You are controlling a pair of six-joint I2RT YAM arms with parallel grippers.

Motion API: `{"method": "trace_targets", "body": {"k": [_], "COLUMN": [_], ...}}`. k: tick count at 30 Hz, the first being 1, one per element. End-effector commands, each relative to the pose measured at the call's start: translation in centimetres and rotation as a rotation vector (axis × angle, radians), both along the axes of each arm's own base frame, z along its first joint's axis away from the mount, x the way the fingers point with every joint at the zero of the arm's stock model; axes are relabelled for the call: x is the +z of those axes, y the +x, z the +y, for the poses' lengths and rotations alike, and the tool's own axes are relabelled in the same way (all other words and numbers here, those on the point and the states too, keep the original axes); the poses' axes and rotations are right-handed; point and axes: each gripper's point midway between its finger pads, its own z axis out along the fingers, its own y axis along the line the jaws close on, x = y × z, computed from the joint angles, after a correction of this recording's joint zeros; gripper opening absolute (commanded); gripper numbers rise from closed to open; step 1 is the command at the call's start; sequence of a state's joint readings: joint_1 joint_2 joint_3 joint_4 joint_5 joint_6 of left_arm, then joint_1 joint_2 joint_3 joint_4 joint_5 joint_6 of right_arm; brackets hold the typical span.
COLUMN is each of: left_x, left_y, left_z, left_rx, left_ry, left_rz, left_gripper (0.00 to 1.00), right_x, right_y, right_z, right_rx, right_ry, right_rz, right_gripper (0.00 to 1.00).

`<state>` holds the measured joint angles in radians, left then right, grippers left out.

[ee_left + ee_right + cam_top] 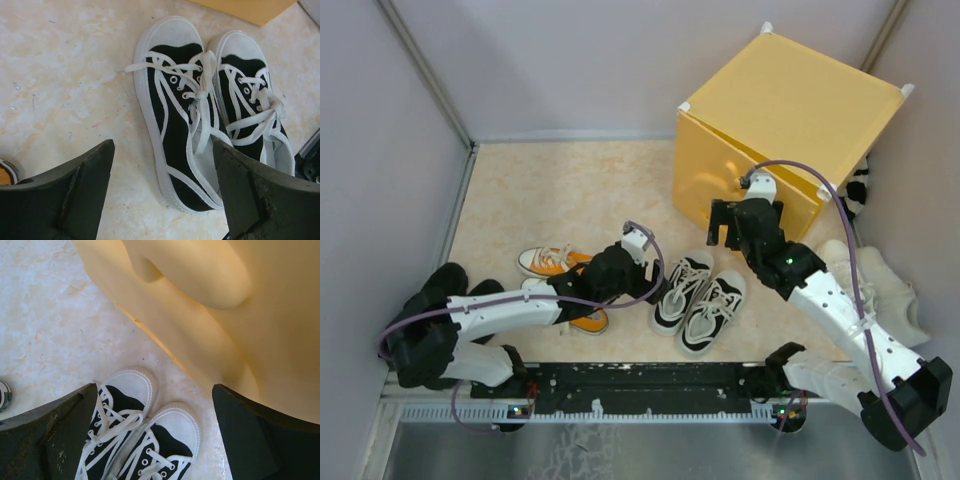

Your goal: Place and organize the shoes in the shoe cabinet

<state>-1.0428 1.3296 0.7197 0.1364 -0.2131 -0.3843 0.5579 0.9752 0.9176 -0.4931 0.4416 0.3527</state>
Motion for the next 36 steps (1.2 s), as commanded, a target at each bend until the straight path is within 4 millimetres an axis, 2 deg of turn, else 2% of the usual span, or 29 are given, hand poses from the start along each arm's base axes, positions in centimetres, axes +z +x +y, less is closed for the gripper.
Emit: {"method": "trace_targets", "body": {"k": [1,5,11,13,17,24,29,36], "left_x": [0.2,-0.3,2.5,2.8,1.4,-1.7,-2.1,-2.2], "left_y": [-1.3,-3.0,-5.4,-6.0,-7.0,-6.8,-6.5,-7.4], "left_z": [-2.1,-3.1,-4.7,-5.4,-6.8,-7.6,-7.8,-8.2], "left_rx": [-0.121,-0.199,-0.285,-0.317,-0.351,-0.293,-0.271,-0.297], "left_ry": [-0.029,-0.011,-0.062,-0.060,0.000,0.143,0.169,0.157], "left_rz": [0.017,0.025,-0.051,-0.060,-0.049,0.008,0.014,0.041], "left_gripper": [0.84,0.79,0.78,0.78,0.79,0.81,0.84,0.84], "right_x": [1.1,0.1,-0.7,-0.9,-0.7,-0.8,-0.8,-1.0], "right_y": [0.6,0.7,0.8,0.7,0.5,0.3,0.1,0.1], "right_z": [0.4,0.5,0.6,0.7,0.6,0.8,0.7,0.8], "right_rx": [0.005,0.006,0.006,0.014,0.023,0.045,0.051,0.055], "right_ry": [0.034,0.018,0.009,0.009,0.001,0.000,-0.003,0.003], "right_rz": [-0.038,-0.012,0.005,0.011,0.012,0.018,0.009,0.006], "right_gripper": [0.98,0.98,0.98,0.98,0.98,0.98,0.98,0.98]}}
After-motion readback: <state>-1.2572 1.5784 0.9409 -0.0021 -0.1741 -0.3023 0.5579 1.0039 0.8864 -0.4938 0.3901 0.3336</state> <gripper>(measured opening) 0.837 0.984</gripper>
